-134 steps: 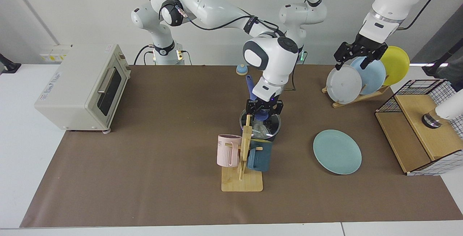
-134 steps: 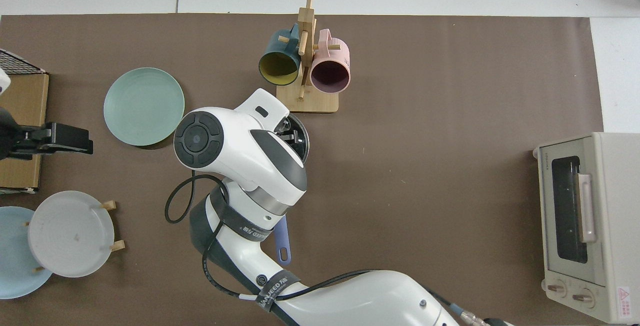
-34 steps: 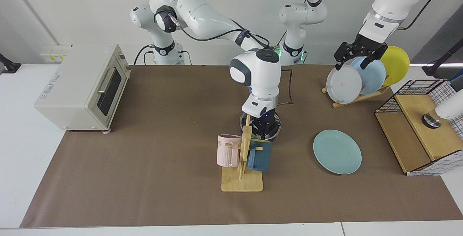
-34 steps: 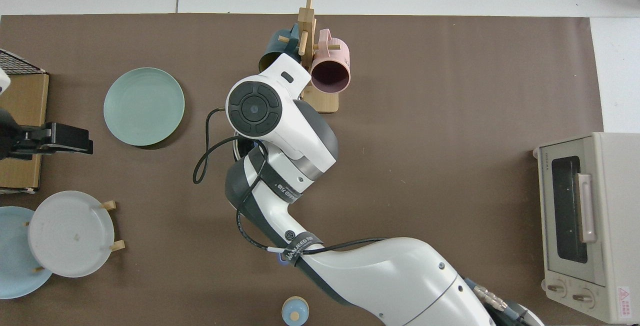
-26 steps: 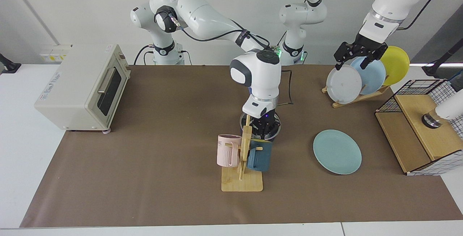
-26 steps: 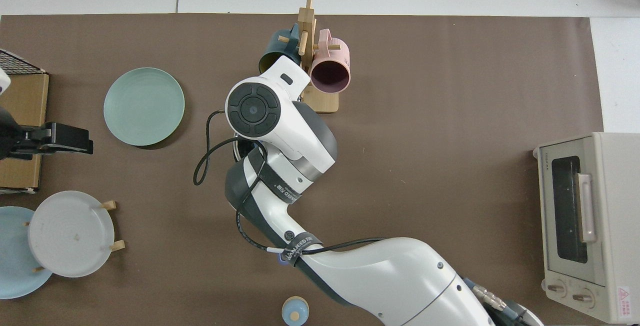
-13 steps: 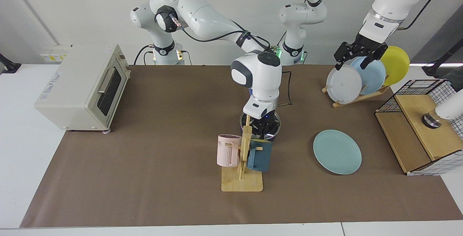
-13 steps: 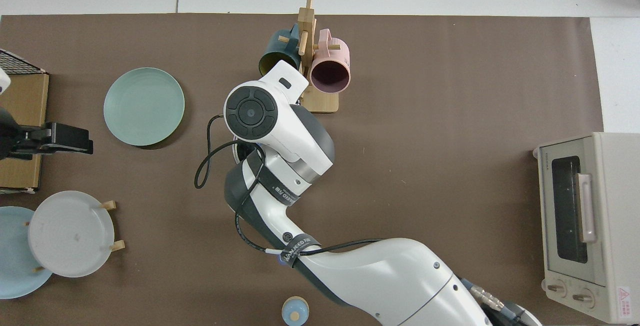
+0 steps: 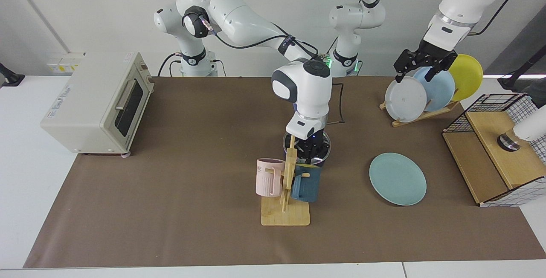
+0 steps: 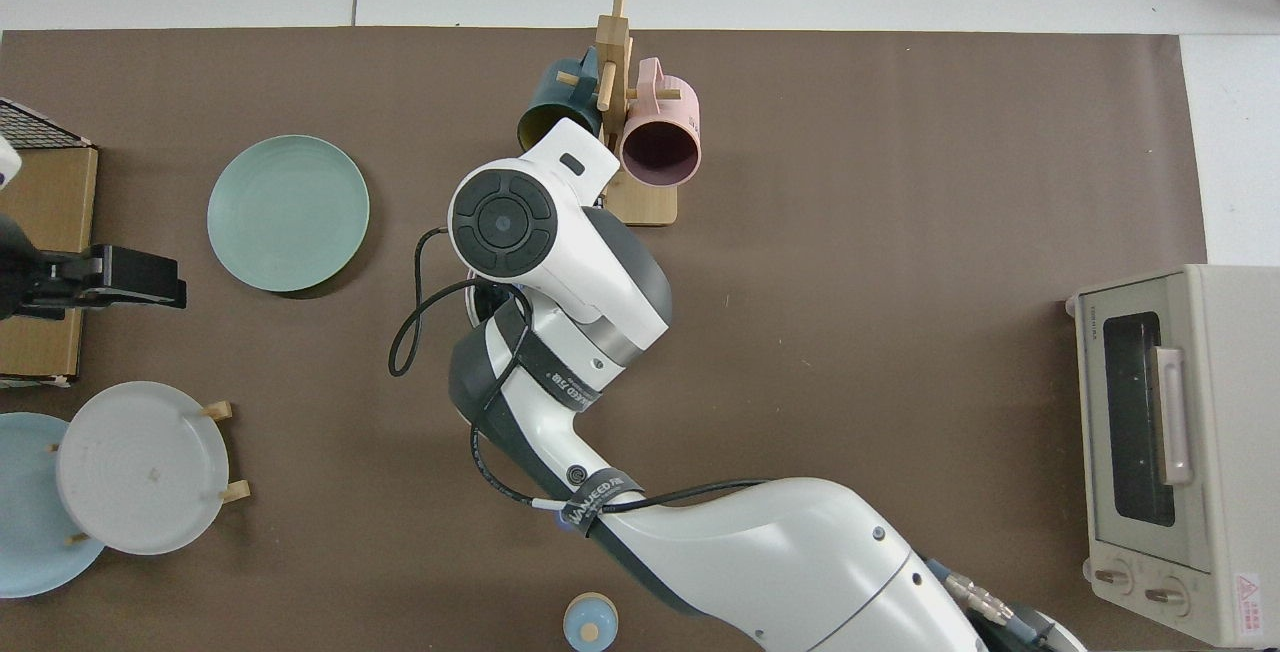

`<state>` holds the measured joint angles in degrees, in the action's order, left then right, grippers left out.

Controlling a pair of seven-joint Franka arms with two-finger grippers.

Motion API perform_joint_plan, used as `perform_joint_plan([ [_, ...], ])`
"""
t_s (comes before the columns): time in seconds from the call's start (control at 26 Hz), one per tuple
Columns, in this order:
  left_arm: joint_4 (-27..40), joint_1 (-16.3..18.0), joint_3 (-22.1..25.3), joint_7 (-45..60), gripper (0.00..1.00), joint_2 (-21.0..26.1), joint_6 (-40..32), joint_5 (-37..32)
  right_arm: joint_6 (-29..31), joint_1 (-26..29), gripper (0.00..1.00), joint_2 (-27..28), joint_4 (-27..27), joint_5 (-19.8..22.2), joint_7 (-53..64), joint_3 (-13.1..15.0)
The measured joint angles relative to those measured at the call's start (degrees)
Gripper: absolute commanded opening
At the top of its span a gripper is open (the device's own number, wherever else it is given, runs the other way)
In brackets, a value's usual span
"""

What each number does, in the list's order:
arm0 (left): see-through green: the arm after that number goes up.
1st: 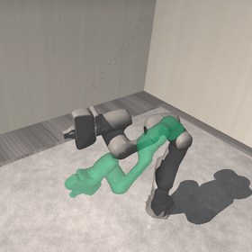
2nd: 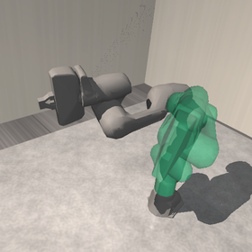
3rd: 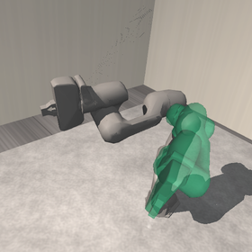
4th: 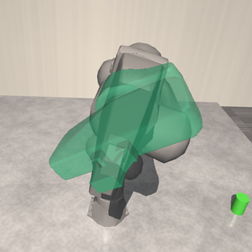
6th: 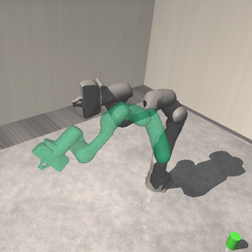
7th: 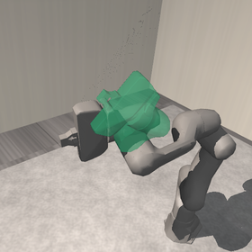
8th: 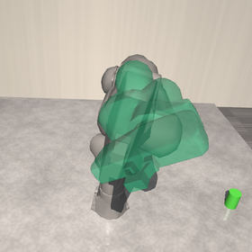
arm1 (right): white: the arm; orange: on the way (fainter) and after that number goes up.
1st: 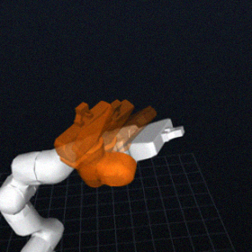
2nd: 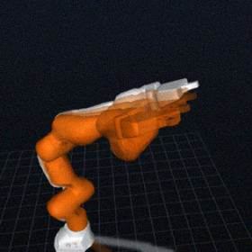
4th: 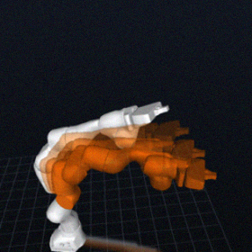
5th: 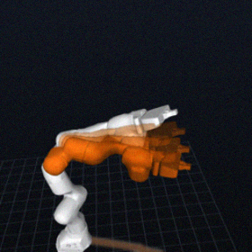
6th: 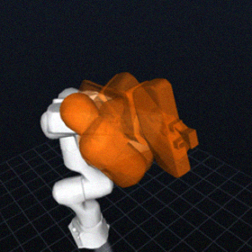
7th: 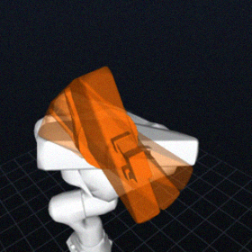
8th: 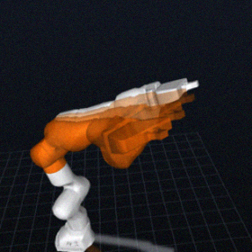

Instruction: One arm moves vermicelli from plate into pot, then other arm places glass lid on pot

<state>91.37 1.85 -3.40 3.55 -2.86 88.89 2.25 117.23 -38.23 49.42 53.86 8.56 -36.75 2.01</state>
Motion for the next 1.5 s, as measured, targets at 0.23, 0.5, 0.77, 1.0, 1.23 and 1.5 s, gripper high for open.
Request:
perform_joint_plan([
  [0.23, 0.0, 0.0, 0.0, 0.0, 1.0, 0.0, 0.0, 0.0, -4.18, -0.53, 0.0, -3.66, -0.24, -0.68, 0.0, -0.06],
  [0.5, 0.0, 0.0, 0.0, 0.0, 1.0, 0.0, 0.0, 0.0, -14.56, -3.08, 0.0, -12.15, 1.83, -2.73, -2.33, -0.49],
  [0.77, 0.0, 0.0, 0.0, 0.0, 1.0, 0.0, 0.0, 0.0, -23.44, -2.91, 0.06, -23.08, 11.33, -2.67, -2.51, -0.17],
  [1.0, 0.0, 0.0, 0.0, 0.0, 1.0, 0.0, 0.0, 0.0, -24.13, 1.83, 0.16, -36.31, 26.18, -2.68, 2.75, 0.12],
  [1.23, 0.0, 0.0, 0.0, 0.0, 1.0, 0.0, 0.0, 0.0, -24.11, 6.3, 0.39, -44.8, 36.14, -2.7, 3.99, 0.14],
  [1.5, 0.0, 0.0, 0.0, 0.0, 1.0, 0.0, 0.0, 0.0, -24.01, 15.62, 0.98, -50.0, 40.76, -3.54, 11.08, 0.26],
])
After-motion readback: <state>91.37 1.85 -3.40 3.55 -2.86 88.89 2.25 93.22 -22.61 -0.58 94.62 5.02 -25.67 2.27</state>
